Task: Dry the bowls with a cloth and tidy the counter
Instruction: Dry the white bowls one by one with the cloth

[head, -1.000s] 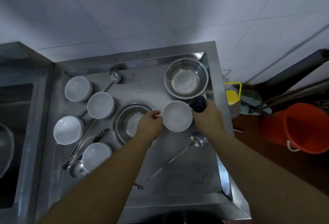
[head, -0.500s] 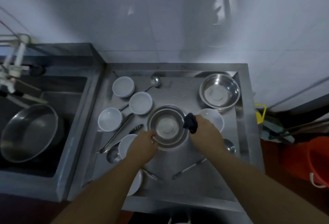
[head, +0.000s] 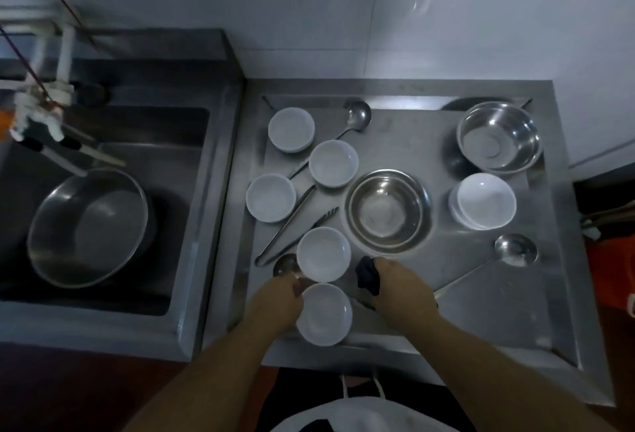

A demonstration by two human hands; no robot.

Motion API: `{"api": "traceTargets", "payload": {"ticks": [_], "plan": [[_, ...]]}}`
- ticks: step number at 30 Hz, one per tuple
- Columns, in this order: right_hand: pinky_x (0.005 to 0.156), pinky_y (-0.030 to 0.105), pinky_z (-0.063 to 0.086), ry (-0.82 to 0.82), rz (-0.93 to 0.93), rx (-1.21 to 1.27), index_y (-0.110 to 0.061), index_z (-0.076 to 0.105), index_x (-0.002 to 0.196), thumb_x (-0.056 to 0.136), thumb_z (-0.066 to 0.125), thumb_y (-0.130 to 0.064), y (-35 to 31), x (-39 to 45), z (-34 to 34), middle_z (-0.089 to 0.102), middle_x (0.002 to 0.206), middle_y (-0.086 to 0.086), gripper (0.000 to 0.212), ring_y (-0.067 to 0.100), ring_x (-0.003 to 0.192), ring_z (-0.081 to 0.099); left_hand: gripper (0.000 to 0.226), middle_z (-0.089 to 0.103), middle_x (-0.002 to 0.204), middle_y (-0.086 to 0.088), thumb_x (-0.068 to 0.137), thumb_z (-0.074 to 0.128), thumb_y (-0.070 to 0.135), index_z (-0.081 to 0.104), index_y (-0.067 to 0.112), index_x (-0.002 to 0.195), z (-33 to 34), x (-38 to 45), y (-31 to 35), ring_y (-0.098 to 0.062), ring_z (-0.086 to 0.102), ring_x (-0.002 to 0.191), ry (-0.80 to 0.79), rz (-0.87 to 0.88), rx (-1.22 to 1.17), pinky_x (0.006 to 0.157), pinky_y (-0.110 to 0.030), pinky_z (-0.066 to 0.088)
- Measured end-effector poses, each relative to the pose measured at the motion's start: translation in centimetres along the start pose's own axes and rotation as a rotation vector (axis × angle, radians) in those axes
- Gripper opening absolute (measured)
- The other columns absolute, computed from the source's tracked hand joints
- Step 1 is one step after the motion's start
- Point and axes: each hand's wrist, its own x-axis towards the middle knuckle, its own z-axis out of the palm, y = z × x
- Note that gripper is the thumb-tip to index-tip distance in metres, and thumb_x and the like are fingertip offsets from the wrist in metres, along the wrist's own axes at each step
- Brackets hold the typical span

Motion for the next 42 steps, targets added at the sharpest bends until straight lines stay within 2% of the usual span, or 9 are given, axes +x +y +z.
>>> {"api": "traceTargets", "payload": {"ticks": [8,14,18,21,27,32,36,39,42], "plan": [[0.071,0.036,0.045,0.032,0.101,0.022,-0.018,0.056,0.109,0.096,0.06,-0.02,-1.5,-1.8,3.7,0.062,0.11,0.006,0.014,0.028,0.095,0.062,0.047,0.073,0.125,-0.003,0.093,0.064,0.025,0.06,0.029,0.14,2.9,-0.2,-1.8,-0.028,0.068,0.112,-0.065,0.031,-0.165,0.085,-0.034,0.051],[0.069,0.036,0.042,0.057,0.131,0.076,-0.018,0.053,0.111,0.094,0.062,-0.025,-0.4,-3.6,3.9,0.063,0.111,0.007,0.02,0.031,0.097,0.064,0.044,0.073,0.121,-0.011,0.09,0.061,0.009,0.068,0.017,0.132,3.8,-0.7,-1.6,-0.032,0.068,0.108,-0.06,-0.079,-0.353,0.088,-0.04,0.058],[0.063,0.04,0.046,0.091,0.107,0.219,-0.021,0.042,0.099,0.086,0.067,-0.03,0.1,-4.9,2.0,0.061,0.093,0.003,0.029,0.031,0.083,0.062,0.033,0.074,0.113,-0.02,0.091,0.065,0.01,0.073,0.005,0.123,3.7,-1.8,-1.2,-0.038,0.072,0.102,-0.079,-0.145,-0.472,0.087,-0.048,0.063],[0.063,0.04,0.053,0.09,0.066,0.357,-0.02,0.051,0.1,0.087,0.073,-0.037,0.2,-6.0,0.1,0.065,0.091,0.003,0.031,0.025,0.078,0.065,0.016,0.073,0.108,-0.023,0.091,0.068,0.011,0.073,0.004,0.106,3.0,-3.5,-0.6,-0.04,0.074,0.095,-0.06,-0.232,-0.61,0.081,-0.054,0.066],[0.076,0.032,0.055,0.147,-0.029,0.64,-0.035,0.063,0.119,0.092,0.069,-0.049,-1.0,-7.9,-4.8,0.071,0.104,-0.01,0.031,0.01,0.094,0.066,0.019,0.076,0.105,-0.02,0.092,0.063,0.008,0.072,0.004,0.107,0.2,-7.8,1.9,-0.032,0.076,0.089,-0.074,-0.252,-1.008,0.078,-0.043,0.065],[0.082,0.05,0.061,0.246,-0.228,0.818,-0.038,0.064,0.118,0.091,0.064,-0.05,-4.6,-9.2,-11.3,0.074,0.098,-0.002,0.03,0.023,0.085,0.07,0.027,0.076,0.116,-0.016,0.094,0.063,0.007,0.071,0.008,0.119,-5.0,-10.6,6.9,-0.031,0.074,0.108,-0.048,-0.106,-1.33,0.077,-0.038,0.064],[0.072,0.032,0.055,0.45,-0.422,0.615,-0.044,0.053,0.116,0.091,0.068,-0.039,-7.2,-10.8,-15.9,0.068,0.093,-0.015,0.03,0.004,0.084,0.065,0.032,0.078,0.117,-0.021,0.092,0.071,0.014,0.075,0.003,0.122,-10.0,-12.8,10.7,-0.035,0.077,0.107,-0.081,0.12,-1.519,0.085,-0.042,0.064],[0.078,0.038,0.058,0.541,-0.507,0.568,-0.046,0.054,0.121,0.09,0.068,-0.036,-8.7,-11.9,-18.2,0.07,0.098,-0.015,0.036,0.008,0.089,0.066,0.047,0.074,0.124,-0.024,0.076,0.084,0.027,0.08,0.003,0.116,-13.7,-14.6,13.1,-0.036,0.074,0.111,-0.143,0.321,-1.537,0.096,-0.047,0.062],[0.081,0.035,0.058,0.661,-0.55,0.561,-0.046,0.059,0.124,0.09,0.068,-0.035,-10.5,-12.7,-19.9,0.071,0.1,-0.018,0.037,0.006,0.091,0.067,0.058,0.069,0.13,-0.026,0.08,0.075,0.026,0.07,-0.001,0.131,-16.8,-15.7,14.7,-0.036,0.069,0.108,-0.207,0.453,-1.517,0.106,-0.048,0.053]]}}
